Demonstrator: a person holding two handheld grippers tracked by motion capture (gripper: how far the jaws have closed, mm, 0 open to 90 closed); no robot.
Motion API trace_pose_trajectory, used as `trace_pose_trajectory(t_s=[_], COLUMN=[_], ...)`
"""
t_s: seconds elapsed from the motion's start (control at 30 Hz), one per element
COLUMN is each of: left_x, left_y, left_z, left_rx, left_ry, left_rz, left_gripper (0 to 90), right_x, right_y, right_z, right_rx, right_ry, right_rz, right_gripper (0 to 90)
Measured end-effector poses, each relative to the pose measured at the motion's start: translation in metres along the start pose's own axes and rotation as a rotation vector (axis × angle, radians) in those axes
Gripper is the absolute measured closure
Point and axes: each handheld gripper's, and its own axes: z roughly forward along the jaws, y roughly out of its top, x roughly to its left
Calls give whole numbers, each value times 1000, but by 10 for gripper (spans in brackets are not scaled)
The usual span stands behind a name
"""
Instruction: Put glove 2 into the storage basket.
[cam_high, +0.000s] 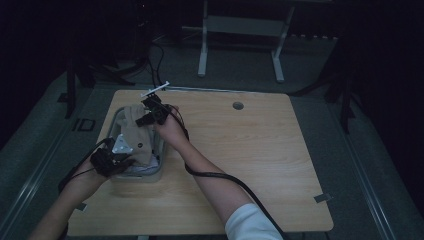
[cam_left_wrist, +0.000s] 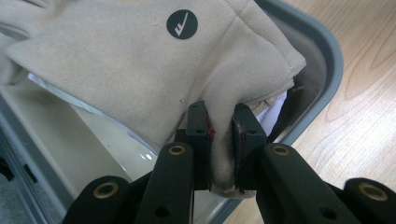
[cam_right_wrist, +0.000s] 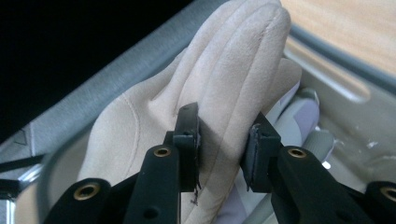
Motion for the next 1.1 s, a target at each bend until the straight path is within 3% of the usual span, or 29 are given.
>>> trace_pose_trajectory(t_s=[0.17, 0.5, 0.63, 0.73, 0.87, 0.93, 1.0, 1.1], left_x=[-1, -1, 1, 3, 3, 2, 3, 2], left_y=[-3, -2, -1, 0, 2, 4, 6, 9], left_z=[7, 20, 19, 14, 5, -1, -10, -21], left_rx=[14, 40, 44, 27, 8, -10, -35, -55], left_ry=[-14, -37, -55, -74, -59, -34, -28, -36], left_rz=[-11, -20, -43, -70, -98, -108, -145, -163], left_gripper=[800, 798, 785, 712, 597, 587, 485, 450], right_x=[-8, -16, -16, -15, -13, -12, -12, -11], right_y=[-10, -17, -17, -16, -12, -11, -11, -12], right_z=[18, 24, 24, 19, 8, 3, -2, -8], right_rx=[45, 67, 63, 54, 38, 36, 30, 19], right_ry=[-19, -20, -24, -35, -55, -59, -57, -61], right_rz=[2, 11, 5, -14, -47, -55, -64, -71], right_gripper=[709, 704, 660, 576, 507, 473, 438, 374])
